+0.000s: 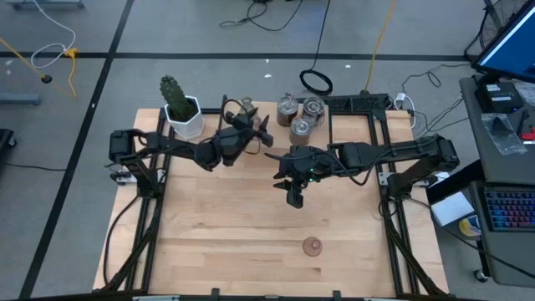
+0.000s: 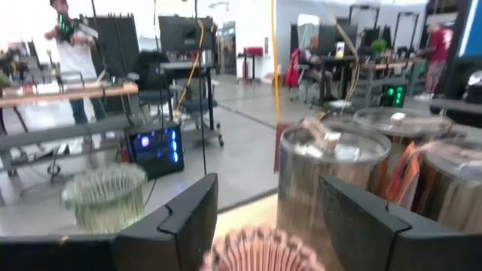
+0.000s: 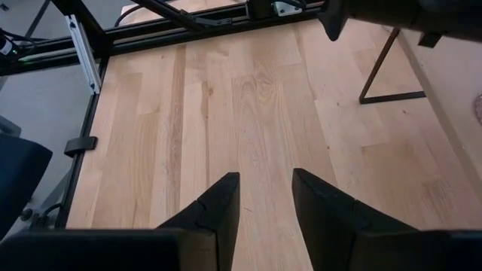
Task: Pick & Place candle stick holders
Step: Put the right pink vase candle holder on the shelf, then put the pink vase candle holder on the shelf
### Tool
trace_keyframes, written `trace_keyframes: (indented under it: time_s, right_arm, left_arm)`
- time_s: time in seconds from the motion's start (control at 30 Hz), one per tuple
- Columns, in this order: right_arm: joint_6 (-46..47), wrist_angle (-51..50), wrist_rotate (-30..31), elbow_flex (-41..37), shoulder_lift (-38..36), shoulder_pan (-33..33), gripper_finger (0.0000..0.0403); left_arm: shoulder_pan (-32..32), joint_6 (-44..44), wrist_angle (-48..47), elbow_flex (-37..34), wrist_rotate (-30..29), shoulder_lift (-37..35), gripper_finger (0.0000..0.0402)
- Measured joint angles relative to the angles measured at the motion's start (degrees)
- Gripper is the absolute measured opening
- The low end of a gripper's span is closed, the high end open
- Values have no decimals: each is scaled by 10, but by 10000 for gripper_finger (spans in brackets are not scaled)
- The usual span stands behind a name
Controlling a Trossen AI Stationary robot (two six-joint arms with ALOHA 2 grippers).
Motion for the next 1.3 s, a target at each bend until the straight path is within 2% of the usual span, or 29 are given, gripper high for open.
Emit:
trace_keyframes:
  time_s: [0.13, 0.3, 0.63, 0.77, 0.93, 1.13, 1.2, 1.3]
  right_arm:
    - [0, 0, 0, 0, 0, 0, 116]
    - [0, 0, 0, 0, 0, 0, 116]
    - [-2, -2, -3, 0, 0, 0, 116]
    - [-4, -77, -8, 0, -3, 1, 116]
    - [48, -256, -120, 0, -20, 1, 116]
    - [108, -397, -304, 0, -29, 20, 116]
    - [115, -403, -335, 0, -31, 32, 116]
    - [127, -404, -338, 0, -33, 57, 116]
  left_arm:
    - [-10, 54, 41, 0, 0, -5, 212]
    - [-19, 119, 43, 0, -8, -35, 196]
    - [-58, 167, 36, 0, -21, -140, 168]
    - [-105, 181, 20, 0, -21, -185, 159]
    - [-177, 164, -86, 0, -21, -235, 152]
    - [-259, 54, -196, 0, -19, -257, 163]
    - [-282, 28, -220, 0, -18, -257, 168]
    - [-315, -14, -251, 0, -17, -257, 174]
